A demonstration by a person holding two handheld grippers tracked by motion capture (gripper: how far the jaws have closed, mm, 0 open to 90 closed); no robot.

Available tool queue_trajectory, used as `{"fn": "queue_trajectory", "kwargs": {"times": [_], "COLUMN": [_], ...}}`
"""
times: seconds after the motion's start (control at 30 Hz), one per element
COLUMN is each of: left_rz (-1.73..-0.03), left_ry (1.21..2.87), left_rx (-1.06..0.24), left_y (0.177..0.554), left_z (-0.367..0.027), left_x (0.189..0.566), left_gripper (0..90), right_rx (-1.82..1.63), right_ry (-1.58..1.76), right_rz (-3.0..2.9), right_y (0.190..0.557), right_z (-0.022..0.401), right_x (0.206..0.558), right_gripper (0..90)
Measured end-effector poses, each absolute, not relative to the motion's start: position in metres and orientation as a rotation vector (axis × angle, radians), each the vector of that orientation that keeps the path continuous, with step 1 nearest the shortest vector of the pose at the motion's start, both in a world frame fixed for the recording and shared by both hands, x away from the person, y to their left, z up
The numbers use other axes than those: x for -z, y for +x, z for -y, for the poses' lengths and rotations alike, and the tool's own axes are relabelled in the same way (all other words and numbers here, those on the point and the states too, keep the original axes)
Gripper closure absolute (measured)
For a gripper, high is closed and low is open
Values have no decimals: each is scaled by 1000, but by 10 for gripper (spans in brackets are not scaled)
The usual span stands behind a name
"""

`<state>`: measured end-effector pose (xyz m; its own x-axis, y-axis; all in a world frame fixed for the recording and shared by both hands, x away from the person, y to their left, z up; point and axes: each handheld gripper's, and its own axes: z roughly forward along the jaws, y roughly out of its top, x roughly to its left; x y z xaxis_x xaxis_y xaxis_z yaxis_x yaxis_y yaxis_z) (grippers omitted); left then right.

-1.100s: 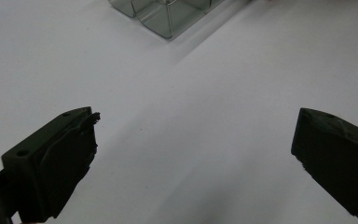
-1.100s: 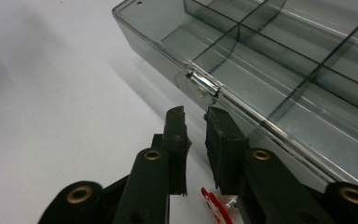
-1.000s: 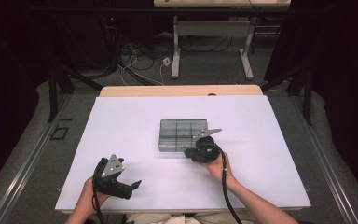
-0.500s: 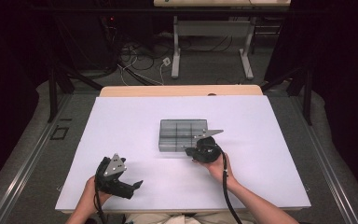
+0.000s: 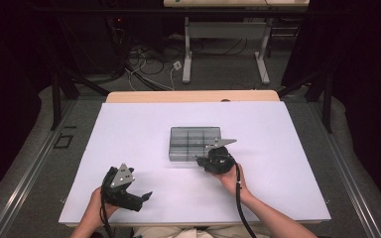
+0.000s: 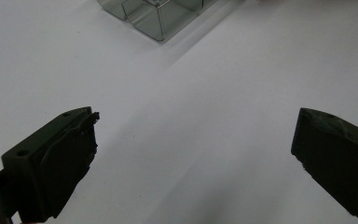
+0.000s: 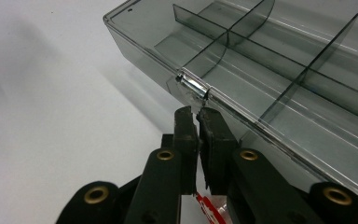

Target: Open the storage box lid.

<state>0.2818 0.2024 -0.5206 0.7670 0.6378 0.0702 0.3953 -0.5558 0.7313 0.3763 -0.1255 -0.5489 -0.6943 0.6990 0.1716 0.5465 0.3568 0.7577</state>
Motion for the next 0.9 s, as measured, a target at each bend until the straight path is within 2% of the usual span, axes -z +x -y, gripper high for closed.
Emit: {"fn": "queue_trajectory", "kwargs": {"times": [0.9], "left_rz": [-761], "left_ry": [2231], "left_rx": [-432], "left_y": [282], "left_z": [-202], "left_x": [521], "left_gripper": [1], "right_rx": [-1286], "right_ry": [1124], "right_rz": [-2403], "right_y": [374], "right_z": [127], "right_x": [549], "right_gripper": [854]}}
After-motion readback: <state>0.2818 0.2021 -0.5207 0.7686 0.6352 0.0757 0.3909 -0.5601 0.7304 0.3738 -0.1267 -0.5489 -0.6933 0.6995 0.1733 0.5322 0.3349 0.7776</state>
